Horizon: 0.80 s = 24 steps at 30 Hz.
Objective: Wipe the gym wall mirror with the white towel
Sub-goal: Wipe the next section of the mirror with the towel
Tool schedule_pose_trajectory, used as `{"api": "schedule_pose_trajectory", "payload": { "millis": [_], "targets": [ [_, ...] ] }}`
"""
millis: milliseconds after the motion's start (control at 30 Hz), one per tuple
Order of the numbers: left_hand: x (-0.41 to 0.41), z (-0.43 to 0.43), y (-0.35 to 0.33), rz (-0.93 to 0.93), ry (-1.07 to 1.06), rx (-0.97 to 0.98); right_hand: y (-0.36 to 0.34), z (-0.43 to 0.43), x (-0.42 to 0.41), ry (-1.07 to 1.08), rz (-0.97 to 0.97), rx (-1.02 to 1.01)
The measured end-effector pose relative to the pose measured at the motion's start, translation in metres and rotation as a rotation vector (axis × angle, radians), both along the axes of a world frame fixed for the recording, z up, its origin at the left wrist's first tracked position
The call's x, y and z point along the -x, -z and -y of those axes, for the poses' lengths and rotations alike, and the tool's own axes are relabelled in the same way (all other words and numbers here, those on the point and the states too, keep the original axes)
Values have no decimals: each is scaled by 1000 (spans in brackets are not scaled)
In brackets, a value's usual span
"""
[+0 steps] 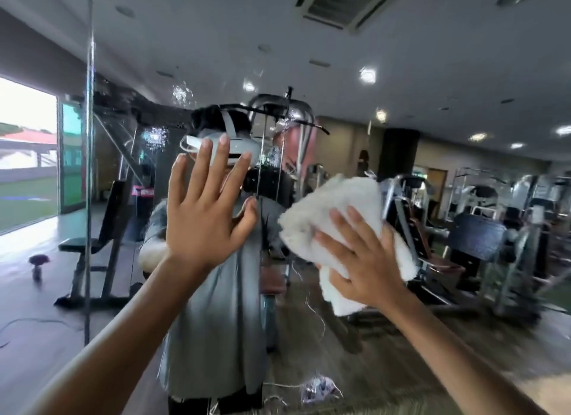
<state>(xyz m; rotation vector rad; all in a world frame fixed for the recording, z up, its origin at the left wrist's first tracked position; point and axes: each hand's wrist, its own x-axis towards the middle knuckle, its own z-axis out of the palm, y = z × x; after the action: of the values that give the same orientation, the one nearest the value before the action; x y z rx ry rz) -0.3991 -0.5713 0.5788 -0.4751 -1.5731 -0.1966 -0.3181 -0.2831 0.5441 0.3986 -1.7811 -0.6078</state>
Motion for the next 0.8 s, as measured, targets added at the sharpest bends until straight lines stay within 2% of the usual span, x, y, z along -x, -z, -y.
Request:
{"api": "schedule_pose_trajectory", "payload": {
  "millis": [67,133,200,267,300,367,500,567,633,700,800],
  "targets": [
    [-2,-8,18,15,-30,30,-4,-30,-7,25,-45,232],
    [-4,-16,39,-8,-47,97,-20,-39,-9,64,-142,559],
    [-4,-18,46,-33,-46,118,-37,-20,-2,27,-230,841],
    [-5,-16,43,-41,-29,106,-44,16,8,-31,-283,1021],
    [-5,-16,43,-44,-11,98,-40,35,12,-50,-289,1041],
    [-6,-13,48,-44,27,86,-11,65,16,-62,-252,908],
    [-5,3,77,1,25,43,76,61,5,63,-60,237],
    [-5,14,91,16,8,45,101,28,-2,82,-20,145],
    [-5,18,96,21,14,52,102,-2,-11,85,-17,268],
    [-6,16,97,20,18,36,83,-13,-12,95,-56,497],
    [-7,12,98,15,21,28,41,17,3,37,-212,854]
  ]
}}
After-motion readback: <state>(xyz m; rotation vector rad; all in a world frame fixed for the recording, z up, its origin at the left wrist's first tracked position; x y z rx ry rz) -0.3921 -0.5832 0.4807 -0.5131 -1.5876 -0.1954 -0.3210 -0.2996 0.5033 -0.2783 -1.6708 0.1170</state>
